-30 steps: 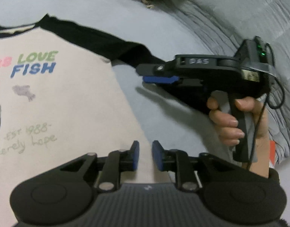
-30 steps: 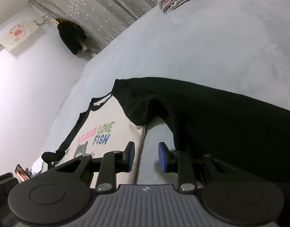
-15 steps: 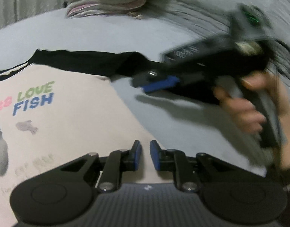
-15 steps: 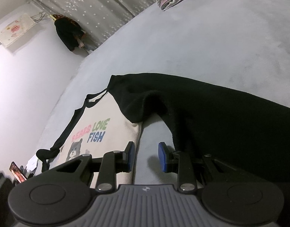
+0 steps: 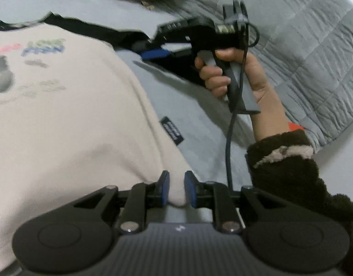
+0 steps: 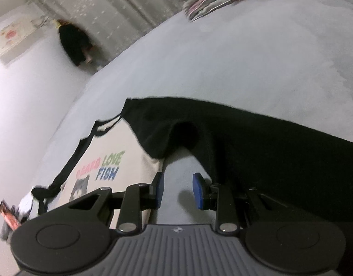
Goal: Fold clothes
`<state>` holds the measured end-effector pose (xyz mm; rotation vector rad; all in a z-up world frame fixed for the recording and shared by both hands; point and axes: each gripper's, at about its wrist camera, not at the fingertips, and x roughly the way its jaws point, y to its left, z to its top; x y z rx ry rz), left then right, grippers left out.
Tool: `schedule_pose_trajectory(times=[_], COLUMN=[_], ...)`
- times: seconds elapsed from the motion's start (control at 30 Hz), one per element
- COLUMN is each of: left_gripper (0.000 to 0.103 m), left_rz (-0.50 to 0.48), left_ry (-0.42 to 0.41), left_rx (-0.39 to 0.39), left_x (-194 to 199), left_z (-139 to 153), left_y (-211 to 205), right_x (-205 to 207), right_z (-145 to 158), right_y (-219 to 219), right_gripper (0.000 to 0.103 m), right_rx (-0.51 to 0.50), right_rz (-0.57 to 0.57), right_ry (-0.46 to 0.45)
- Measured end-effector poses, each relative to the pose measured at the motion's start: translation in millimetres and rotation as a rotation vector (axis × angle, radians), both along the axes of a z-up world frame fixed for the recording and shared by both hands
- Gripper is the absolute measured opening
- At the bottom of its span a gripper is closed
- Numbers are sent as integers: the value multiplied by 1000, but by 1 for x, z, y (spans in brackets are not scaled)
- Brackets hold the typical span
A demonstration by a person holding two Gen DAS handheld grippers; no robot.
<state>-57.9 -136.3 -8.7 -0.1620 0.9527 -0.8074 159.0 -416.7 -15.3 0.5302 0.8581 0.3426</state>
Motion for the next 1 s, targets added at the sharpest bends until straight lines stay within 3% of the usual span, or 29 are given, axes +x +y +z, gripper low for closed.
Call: schedule_pose_trajectory(times=[0.17,0.23,0.5,0.67,0.83,1.0], left_gripper=[32,40,59,81,87,89], left_rz=[138,211,526,708,905,1037], left_ry=[-53,-76,-135,-135,-98,-31], left_rx=[23,50,153,232,240,124], left_x=[12,19,47,69,89,105], left_z=[11,15,31,40,47,47], left_y=[53,78,170,229,291,342], right_x=[-9,-10,7,25,41,61], right_z=[16,26,70,91,105,99], right_y=[4,10,73,131,194,253], right_gripper=[28,33,38,40,45,45], right_rx=[-26,-39,-122,-126,-103,-41], right_rz=[-92,-97,-16,62,149,215], right_ry=[-7,-13,-70,-115,-166,-174])
